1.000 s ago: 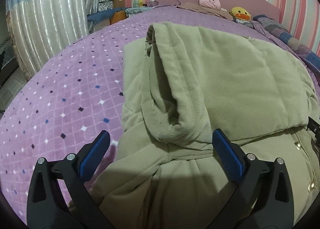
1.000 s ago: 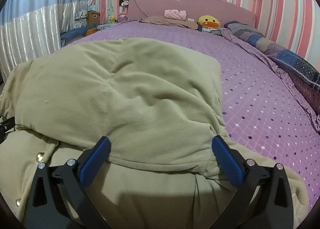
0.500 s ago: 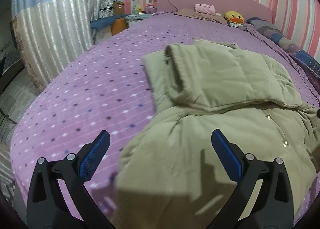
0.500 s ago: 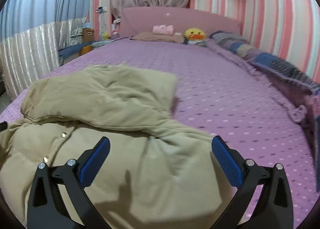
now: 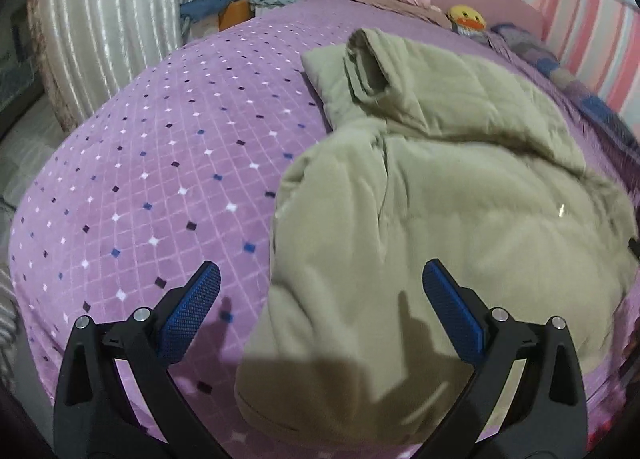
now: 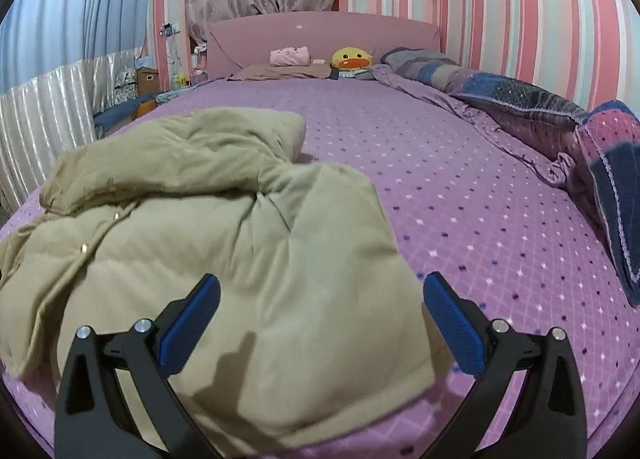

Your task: Fold large clothes

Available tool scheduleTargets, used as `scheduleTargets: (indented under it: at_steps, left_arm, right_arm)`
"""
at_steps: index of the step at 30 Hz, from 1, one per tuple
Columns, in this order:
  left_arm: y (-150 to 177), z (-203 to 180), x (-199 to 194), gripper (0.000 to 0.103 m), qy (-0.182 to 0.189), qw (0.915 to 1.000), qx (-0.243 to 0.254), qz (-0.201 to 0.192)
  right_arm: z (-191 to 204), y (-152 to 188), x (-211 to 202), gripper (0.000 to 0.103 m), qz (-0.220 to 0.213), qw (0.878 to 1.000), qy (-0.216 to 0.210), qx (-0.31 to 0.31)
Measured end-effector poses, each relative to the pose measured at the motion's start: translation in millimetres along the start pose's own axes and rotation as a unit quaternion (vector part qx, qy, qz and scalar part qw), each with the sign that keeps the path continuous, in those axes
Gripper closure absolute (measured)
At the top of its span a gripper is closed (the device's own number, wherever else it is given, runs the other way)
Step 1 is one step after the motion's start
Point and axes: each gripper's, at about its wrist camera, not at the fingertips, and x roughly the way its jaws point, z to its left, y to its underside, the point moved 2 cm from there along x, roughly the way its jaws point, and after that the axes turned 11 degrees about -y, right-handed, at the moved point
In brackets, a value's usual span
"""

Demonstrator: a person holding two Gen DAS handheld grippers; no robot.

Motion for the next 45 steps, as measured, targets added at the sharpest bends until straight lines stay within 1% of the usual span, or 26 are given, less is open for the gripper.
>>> scheduleTargets:
  at_steps: [5, 7, 9, 10, 12, 15, 21, 25, 27, 28, 29, 30, 31, 32, 33, 34, 35, 36, 37, 38, 40, 42, 45]
  left_arm:
    - [9, 0, 2, 0.004, -0.006, 0.9999, 0.008, 0.012]
    - [12, 0, 5, 0.004, 0.007, 0.9997, 0.007, 0.023]
    - [16, 0, 13, 0.004, 0.021, 0.9987, 0.001, 0.045]
    - [17, -1, 17, 0.005, 0.031, 0.9981, 0.0, 0.053]
    - [19, -4, 19, 0.009, 0.038, 0.9976, 0.004, 0.057]
    - [20, -12, 17, 0.009, 0.034, 0.9979, 0.021, 0.05]
    - [22, -12, 25, 0.009, 0.054, 0.9965, 0.014, 0.063]
    - [24, -18, 27, 0.009, 0.044, 0.9969, 0.028, 0.059]
    - [23, -19, 27, 0.009, 0.039, 0.997, 0.034, 0.058]
    - [23, -20, 26, 0.011, 0.039, 0.9969, 0.036, 0.058]
    - [23, -20, 26, 0.013, 0.044, 0.9966, 0.036, 0.06]
    - [23, -20, 25, 0.019, 0.047, 0.9963, 0.037, 0.061]
    - [23, -21, 24, 0.021, 0.047, 0.9962, 0.041, 0.061]
    - [24, -24, 22, 0.027, 0.045, 0.9961, 0.047, 0.059]
    - [24, -26, 21, 0.035, 0.046, 0.996, 0.051, 0.057]
    - [24, -29, 18, 0.039, 0.046, 0.9957, 0.058, 0.055]
    - [23, -31, 17, 0.049, 0.044, 0.9956, 0.063, 0.053]
    - [23, -33, 15, 0.06, 0.043, 0.9955, 0.067, 0.052]
    - [21, -33, 14, 0.065, 0.044, 0.9954, 0.069, 0.051]
    - [20, -33, 13, 0.073, 0.046, 0.9952, 0.068, 0.053]
    - [14, -29, 9, 0.082, 0.059, 0.9948, 0.06, 0.058]
    - [7, -29, 7, 0.085, 0.069, 0.9941, 0.056, 0.062]
    - [1, -33, 4, 0.087, 0.07, 0.9932, 0.064, 0.067]
  right_arm:
    - [-15, 12, -4, 0.002, 0.016, 1.0, 0.01, 0.009]
    - [-21, 14, -8, 0.002, 0.017, 1.0, 0.001, 0.011]
    - [-25, 14, -8, 0.002, 0.022, 1.0, -0.004, 0.011]
    - [-29, 13, -6, 0.002, 0.029, 0.999, -0.013, 0.013]
    - [-36, 13, -1, 0.002, 0.039, 0.999, -0.027, 0.018]
    - [-46, 11, 14, 0.002, 0.056, 0.997, -0.046, 0.028]
    - [-53, 8, 47, 0.002, 0.096, 0.993, -0.074, 0.009]
    - [-65, 6, 59, 0.002, 0.125, 0.985, -0.115, 0.022]
    - [-67, 11, 65, 0.008, 0.146, 0.98, -0.132, 0.038]
    - [-66, 15, 65, 0.016, 0.15, 0.977, -0.141, 0.051]
    - [-64, 17, 62, 0.021, 0.148, 0.978, -0.14, 0.054]
    - [-61, 20, 58, 0.025, 0.143, 0.978, -0.138, 0.057]
    - [-59, 23, 55, 0.032, 0.14, 0.978, -0.139, 0.065]
    - [-57, 25, 53, 0.041, 0.138, 0.978, -0.14, 0.072]
    - [-54, 28, 50, 0.046, 0.134, 0.977, -0.144, 0.081]
    - [-52, 29, 48, 0.053, 0.133, 0.977, -0.144, 0.085]
    - [-48, 29, 47, 0.06, 0.131, 0.977, -0.143, 0.086]
    - [-47, 29, 46, 0.064, 0.131, 0.977, -0.144, 0.088]
    - [-44, 27, 45, 0.07, 0.132, 0.976, -0.146, 0.089]
    - [-41, 24, 44, 0.075, 0.133, 0.977, -0.146, 0.086]
    - [-36, 16, 40, 0.078, 0.136, 0.976, -0.153, 0.08]
    - [-33, 11, 37, 0.079, 0.14, 0.975, -0.154, 0.076]
    - [-34, 5, 38, 0.08, 0.148, 0.973, -0.161, 0.079]
